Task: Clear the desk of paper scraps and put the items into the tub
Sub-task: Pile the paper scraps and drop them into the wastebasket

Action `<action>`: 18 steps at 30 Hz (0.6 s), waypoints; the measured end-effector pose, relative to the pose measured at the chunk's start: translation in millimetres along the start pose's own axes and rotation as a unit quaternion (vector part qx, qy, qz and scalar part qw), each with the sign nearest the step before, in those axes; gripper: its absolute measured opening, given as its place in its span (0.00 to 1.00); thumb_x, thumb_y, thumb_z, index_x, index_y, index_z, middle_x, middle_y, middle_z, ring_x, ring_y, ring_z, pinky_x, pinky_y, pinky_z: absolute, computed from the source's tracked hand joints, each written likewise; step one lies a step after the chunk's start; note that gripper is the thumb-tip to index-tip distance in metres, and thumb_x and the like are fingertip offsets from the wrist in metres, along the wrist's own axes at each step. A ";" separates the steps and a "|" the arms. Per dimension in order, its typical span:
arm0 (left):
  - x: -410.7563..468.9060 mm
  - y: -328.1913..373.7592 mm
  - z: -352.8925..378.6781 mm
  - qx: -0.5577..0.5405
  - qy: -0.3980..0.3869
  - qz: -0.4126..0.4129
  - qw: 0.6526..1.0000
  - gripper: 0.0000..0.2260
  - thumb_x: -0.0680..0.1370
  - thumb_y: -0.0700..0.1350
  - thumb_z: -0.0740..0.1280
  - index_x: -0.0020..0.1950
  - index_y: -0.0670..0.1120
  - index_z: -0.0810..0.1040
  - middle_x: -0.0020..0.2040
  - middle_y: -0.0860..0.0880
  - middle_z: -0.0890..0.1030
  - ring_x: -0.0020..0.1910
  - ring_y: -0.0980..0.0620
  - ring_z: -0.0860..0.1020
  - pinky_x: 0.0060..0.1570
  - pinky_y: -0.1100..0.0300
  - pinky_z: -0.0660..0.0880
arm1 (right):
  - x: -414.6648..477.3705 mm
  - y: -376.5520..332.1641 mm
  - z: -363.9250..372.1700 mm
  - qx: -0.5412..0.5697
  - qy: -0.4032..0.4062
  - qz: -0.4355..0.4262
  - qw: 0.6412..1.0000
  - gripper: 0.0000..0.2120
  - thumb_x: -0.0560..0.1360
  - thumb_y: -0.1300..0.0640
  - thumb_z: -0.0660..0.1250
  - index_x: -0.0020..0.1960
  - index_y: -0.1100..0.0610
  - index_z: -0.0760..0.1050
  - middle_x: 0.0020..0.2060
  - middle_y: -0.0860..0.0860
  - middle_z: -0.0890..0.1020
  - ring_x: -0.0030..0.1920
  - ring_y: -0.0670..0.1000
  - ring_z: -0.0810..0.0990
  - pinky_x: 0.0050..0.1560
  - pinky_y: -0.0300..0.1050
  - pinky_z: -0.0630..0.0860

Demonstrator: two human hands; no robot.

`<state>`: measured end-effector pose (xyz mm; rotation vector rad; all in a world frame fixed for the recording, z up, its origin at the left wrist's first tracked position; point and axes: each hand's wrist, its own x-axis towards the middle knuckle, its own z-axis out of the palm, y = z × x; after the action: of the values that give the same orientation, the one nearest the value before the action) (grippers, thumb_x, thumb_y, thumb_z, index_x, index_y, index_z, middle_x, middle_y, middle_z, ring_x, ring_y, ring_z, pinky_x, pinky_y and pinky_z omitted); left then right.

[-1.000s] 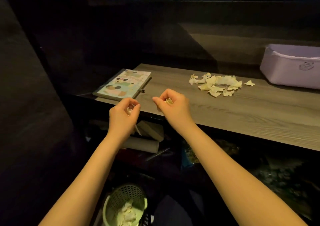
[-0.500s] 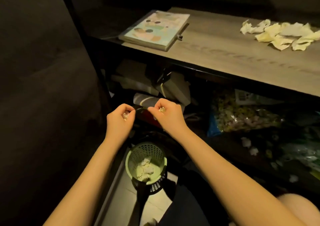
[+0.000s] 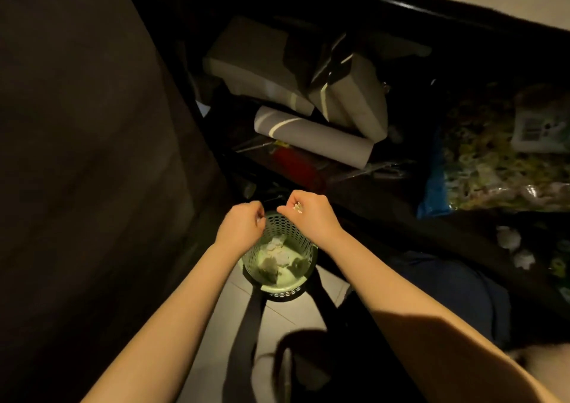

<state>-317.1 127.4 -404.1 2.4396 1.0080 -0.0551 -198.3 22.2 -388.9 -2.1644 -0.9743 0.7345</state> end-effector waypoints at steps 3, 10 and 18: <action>15.6 -6.9 26.2 0.073 -0.089 -0.004 0.993 0.08 0.76 0.43 0.63 0.52 0.41 0.75 0.50 0.42 0.79 0.51 0.43 0.77 0.48 0.50 0.75 | 8.3 7.2 3.6 -0.001 -0.012 0.004 1.000 0.12 0.74 0.50 0.68 0.38 0.55 0.71 0.37 0.50 0.77 0.41 0.50 0.75 0.39 0.43 0.68; 35.4 -12.2 68.1 0.111 -0.189 -0.027 0.975 0.19 0.74 0.49 0.67 0.61 0.42 0.71 0.61 0.42 0.74 0.59 0.42 0.74 0.55 0.52 0.72 | 17.3 23.0 -0.3 0.011 -0.057 0.055 0.997 0.13 0.76 0.47 0.64 0.37 0.54 0.70 0.36 0.50 0.77 0.40 0.51 0.75 0.40 0.46 0.69; 33.7 -28.4 72.2 0.084 -0.206 -0.048 0.974 0.33 0.71 0.55 0.70 0.71 0.44 0.64 0.68 0.43 0.70 0.66 0.43 0.70 0.62 0.51 0.71 | 17.6 34.2 3.5 0.008 -0.075 0.093 0.993 0.16 0.77 0.48 0.63 0.35 0.55 0.69 0.32 0.50 0.74 0.35 0.49 0.72 0.35 0.45 0.65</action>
<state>-301.1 133.4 -487.0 2.3807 0.9585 -0.6756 -176.0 19.6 -420.4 -2.2323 -0.8437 1.0034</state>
